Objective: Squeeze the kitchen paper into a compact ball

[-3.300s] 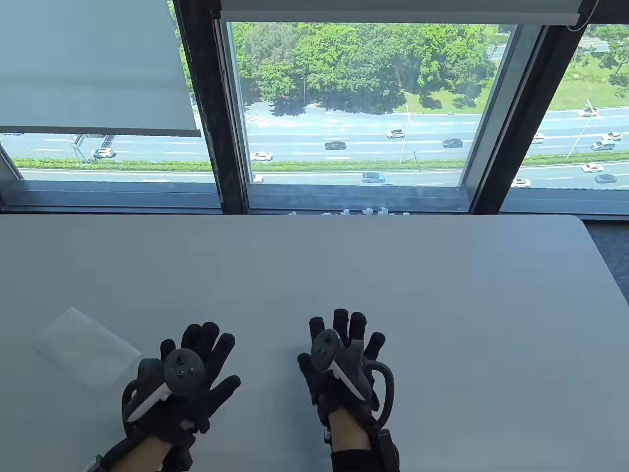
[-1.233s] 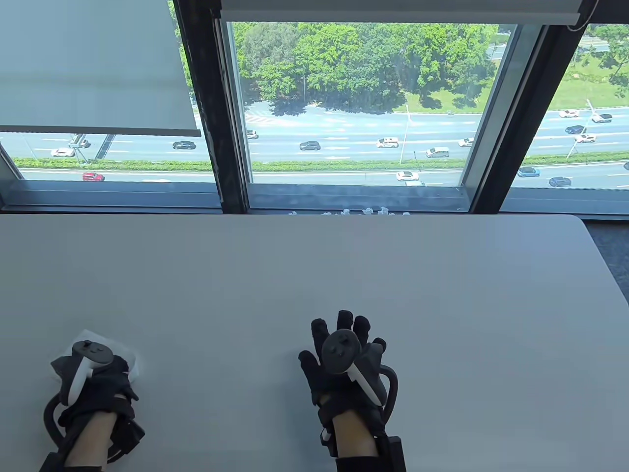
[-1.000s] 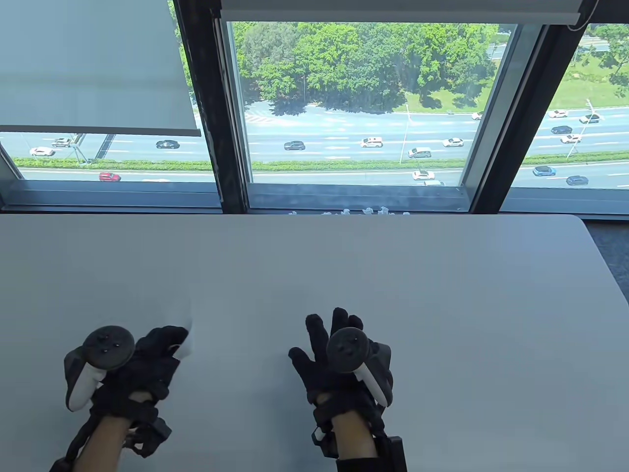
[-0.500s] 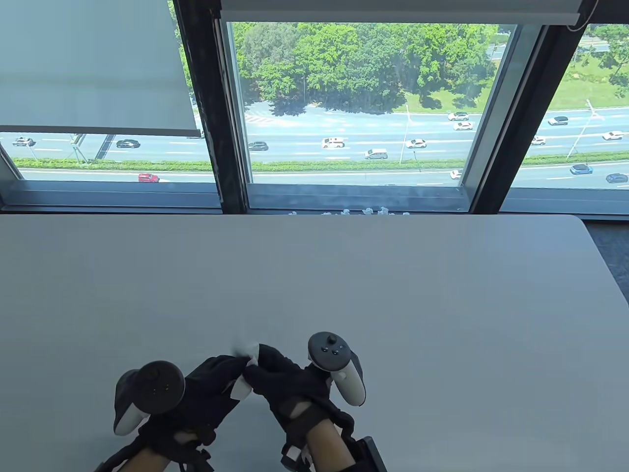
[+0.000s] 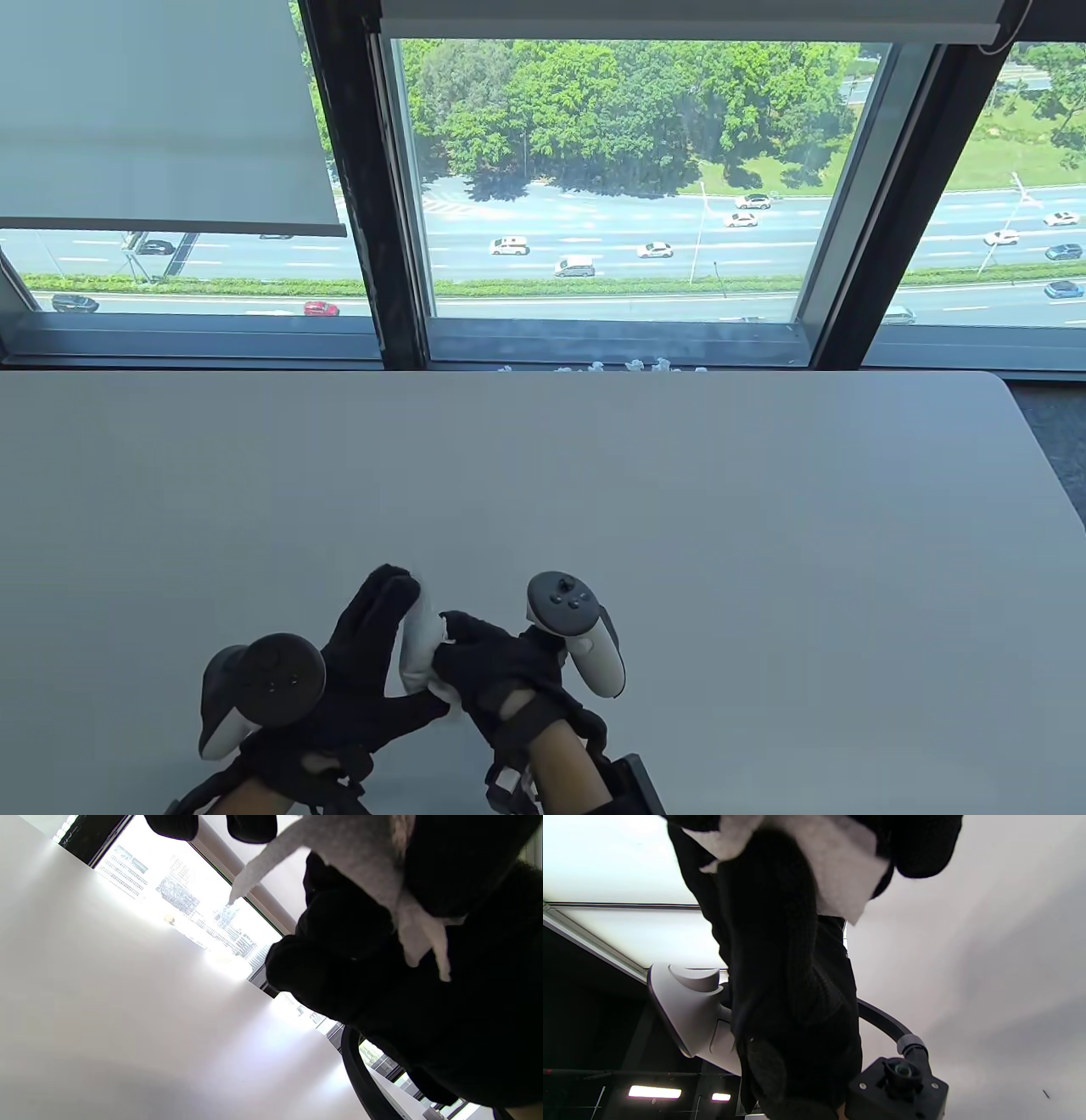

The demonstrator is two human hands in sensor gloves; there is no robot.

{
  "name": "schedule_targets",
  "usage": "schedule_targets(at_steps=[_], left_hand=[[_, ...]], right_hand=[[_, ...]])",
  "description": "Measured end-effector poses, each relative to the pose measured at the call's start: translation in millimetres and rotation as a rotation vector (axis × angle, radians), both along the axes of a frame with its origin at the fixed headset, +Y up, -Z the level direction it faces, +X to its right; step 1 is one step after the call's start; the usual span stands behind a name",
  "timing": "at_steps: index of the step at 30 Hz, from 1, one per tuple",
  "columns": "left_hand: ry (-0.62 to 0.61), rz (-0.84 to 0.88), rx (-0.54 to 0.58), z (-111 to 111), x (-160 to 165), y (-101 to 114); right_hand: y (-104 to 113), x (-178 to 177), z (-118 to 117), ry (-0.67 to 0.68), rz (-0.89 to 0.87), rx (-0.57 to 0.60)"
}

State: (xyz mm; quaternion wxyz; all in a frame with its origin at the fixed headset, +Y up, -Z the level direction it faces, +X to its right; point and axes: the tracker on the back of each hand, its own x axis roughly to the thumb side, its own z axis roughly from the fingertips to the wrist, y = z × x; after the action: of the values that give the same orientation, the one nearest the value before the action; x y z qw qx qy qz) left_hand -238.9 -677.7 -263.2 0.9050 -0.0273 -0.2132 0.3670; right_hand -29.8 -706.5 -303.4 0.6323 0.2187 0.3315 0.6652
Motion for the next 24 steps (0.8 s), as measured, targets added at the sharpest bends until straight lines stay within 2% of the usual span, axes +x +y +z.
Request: schedule_targets(at_steps=[2, 4, 6, 8, 11, 13, 15, 19, 22, 24], left_hand=[[0.030, 0.001, 0.040, 1.7, -0.7, 6.0], [0.126, -0.005, 0.088, 1.3, -8.3, 13.0], [0.140, 0.011, 0.084, 0.8, -12.7, 14.7], [0.182, -0.040, 0.122, 2.0, -11.8, 15.0], [0.162, -0.144, 0.173, 5.3, -3.3, 14.4], [0.130, -0.173, 0.177, 6.7, 2.8, 12.4], [0.098, -0.201, 0.176, 5.7, 3.1, 10.8], [-0.034, -0.013, 0.085, 6.7, 1.1, 9.3], [-0.038, -0.005, 0.126, 8.4, -3.0, 14.5], [-0.053, -0.065, 0.133, 9.3, -0.1, 12.3]], right_hand=[[-1.1, 3.5, -0.2, -0.058, 0.037, -0.003], [-5.0, 8.9, 1.9, -0.124, 0.032, -0.027], [-6.5, 7.8, 1.3, -0.093, -0.049, -0.064], [-6.0, 0.4, 3.5, 0.014, -0.080, -0.065], [-2.2, -12.5, 10.2, 0.024, 0.014, -0.013], [-1.6, -12.9, 12.7, -0.085, 0.100, 0.014], [-1.9, -9.4, 11.5, -0.123, 0.130, 0.013], [-5.3, 8.7, 5.8, -0.311, 0.134, -0.020], [-9.4, 10.5, 2.7, -0.217, -0.017, -0.119], [-7.7, 6.1, 3.2, -0.176, -0.036, -0.116]])
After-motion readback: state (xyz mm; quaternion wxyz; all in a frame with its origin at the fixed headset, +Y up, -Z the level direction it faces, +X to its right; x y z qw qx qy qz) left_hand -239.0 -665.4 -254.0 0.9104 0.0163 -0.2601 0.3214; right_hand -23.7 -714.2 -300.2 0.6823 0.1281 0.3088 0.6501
